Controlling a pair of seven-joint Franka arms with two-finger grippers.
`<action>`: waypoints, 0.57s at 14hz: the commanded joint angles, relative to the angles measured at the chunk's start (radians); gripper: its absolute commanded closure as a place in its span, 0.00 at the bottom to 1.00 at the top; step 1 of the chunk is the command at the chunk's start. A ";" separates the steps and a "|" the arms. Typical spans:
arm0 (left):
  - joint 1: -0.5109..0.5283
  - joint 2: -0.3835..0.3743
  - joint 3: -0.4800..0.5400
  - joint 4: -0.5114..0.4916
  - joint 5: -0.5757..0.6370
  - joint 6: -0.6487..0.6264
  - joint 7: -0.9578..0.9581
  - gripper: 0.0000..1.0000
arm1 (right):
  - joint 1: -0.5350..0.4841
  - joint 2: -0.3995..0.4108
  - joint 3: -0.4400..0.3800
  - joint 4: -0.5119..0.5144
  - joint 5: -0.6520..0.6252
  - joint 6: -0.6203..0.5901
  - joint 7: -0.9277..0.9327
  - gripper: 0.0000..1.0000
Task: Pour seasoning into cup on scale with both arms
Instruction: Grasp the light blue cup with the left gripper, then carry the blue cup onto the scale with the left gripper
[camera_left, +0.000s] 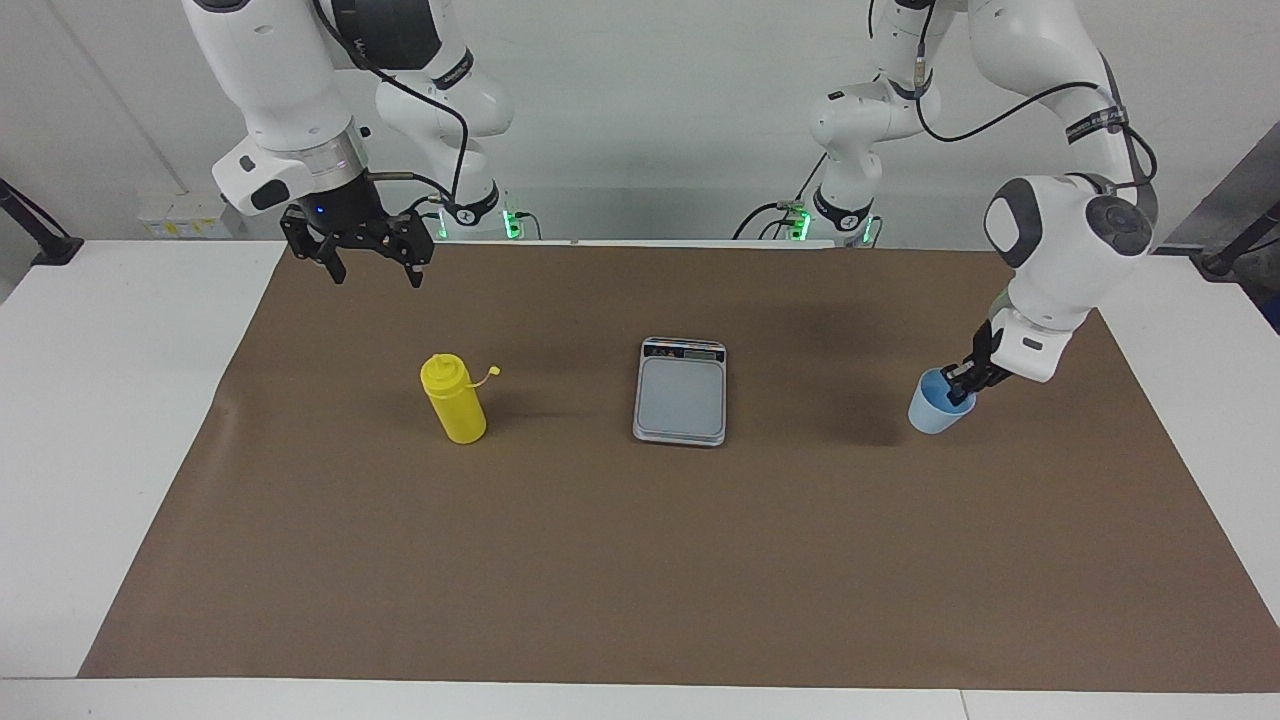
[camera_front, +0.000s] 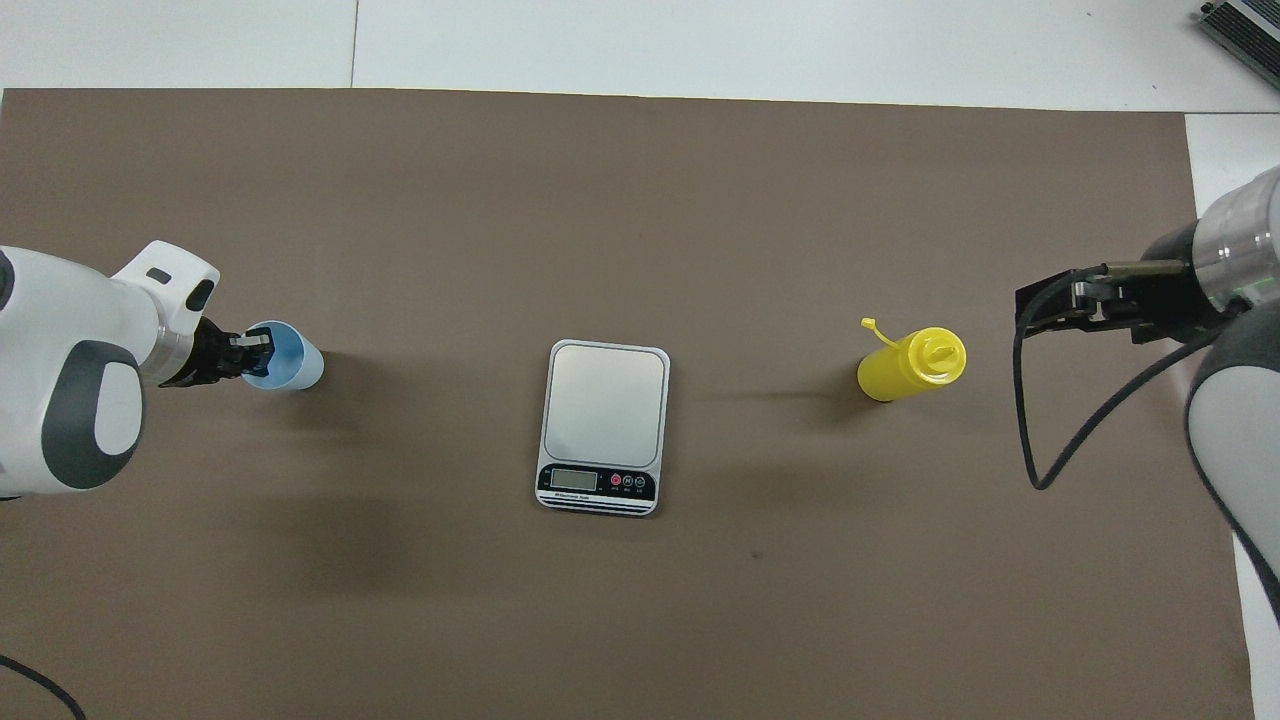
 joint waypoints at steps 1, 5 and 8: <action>-0.067 -0.016 -0.011 0.091 -0.010 -0.099 -0.025 1.00 | -0.011 -0.024 0.003 -0.032 0.024 0.010 -0.016 0.00; -0.255 -0.035 -0.017 0.079 -0.001 -0.059 -0.190 1.00 | -0.011 -0.024 0.003 -0.032 0.024 0.010 -0.016 0.00; -0.403 -0.017 -0.017 0.031 0.001 0.045 -0.327 1.00 | -0.011 -0.024 0.003 -0.032 0.024 0.010 -0.016 0.00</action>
